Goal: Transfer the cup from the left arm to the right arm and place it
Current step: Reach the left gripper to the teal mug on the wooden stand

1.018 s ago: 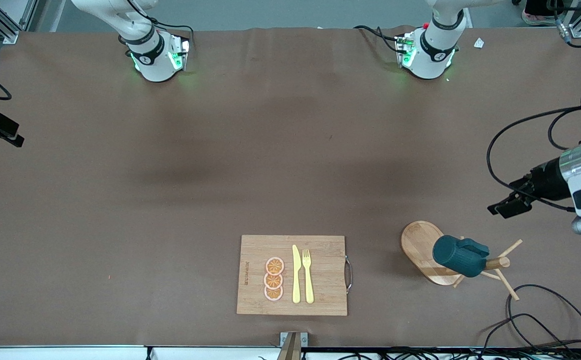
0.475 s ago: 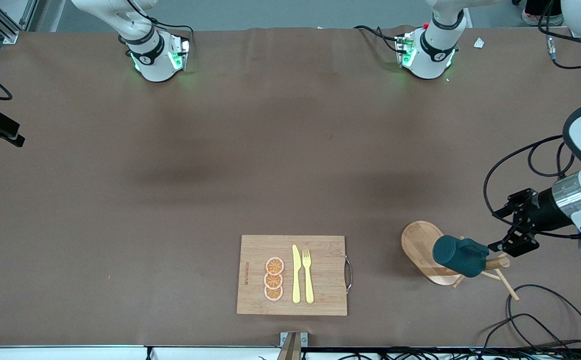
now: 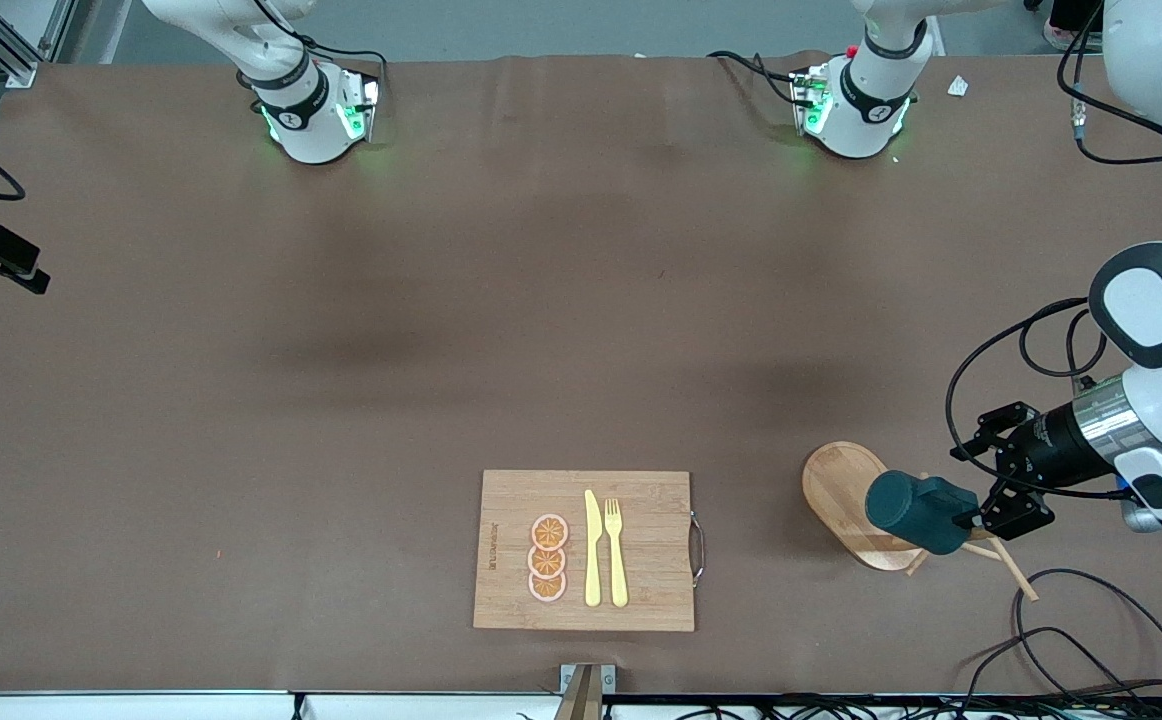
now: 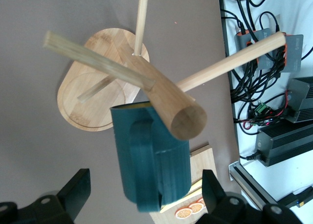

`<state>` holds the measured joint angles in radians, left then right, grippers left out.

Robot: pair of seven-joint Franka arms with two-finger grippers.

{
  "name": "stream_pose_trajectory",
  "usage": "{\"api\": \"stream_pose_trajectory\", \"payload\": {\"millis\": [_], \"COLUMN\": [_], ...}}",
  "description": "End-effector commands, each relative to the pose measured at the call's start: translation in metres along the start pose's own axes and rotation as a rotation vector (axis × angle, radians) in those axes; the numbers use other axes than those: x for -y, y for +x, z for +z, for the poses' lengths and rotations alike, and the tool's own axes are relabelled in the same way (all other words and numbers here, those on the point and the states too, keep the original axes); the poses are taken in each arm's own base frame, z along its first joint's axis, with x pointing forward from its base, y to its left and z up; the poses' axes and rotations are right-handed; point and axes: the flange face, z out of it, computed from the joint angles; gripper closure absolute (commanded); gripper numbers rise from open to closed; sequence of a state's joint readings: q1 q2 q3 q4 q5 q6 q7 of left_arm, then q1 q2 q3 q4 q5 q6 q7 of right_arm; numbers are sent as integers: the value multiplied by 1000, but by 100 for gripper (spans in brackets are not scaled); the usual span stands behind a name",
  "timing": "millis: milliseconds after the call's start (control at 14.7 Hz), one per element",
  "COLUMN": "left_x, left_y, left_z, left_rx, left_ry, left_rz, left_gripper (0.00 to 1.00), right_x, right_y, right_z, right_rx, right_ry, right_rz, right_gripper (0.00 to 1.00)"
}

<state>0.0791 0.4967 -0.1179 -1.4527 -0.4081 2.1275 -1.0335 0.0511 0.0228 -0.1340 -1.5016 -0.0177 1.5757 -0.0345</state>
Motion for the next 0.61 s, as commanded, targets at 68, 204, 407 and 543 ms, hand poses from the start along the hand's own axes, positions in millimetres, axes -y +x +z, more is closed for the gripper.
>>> {"api": "stream_pose_trajectory", "payload": {"millis": [68, 204, 407, 543], "left_x": [-4, -4, -7, -7], "left_y": [4, 3, -1, -2], "left_z": [16, 26, 42, 45], "left_rx": [24, 35, 42, 46], "left_ry": [-28, -19, -38, -36], "left_rz": [-36, -40, -45, -43], "left_gripper": [0, 0, 0, 0], "right_x": [-1, -1, -1, -1], "right_y": [-12, -12, -12, -12], "right_z": [-4, -4, -4, -5], "right_rx": [-4, -4, -4, -5], "right_ry": [4, 4, 4, 4], "right_rz": [-2, -2, -2, -2], "right_gripper": [0, 0, 0, 0]}}
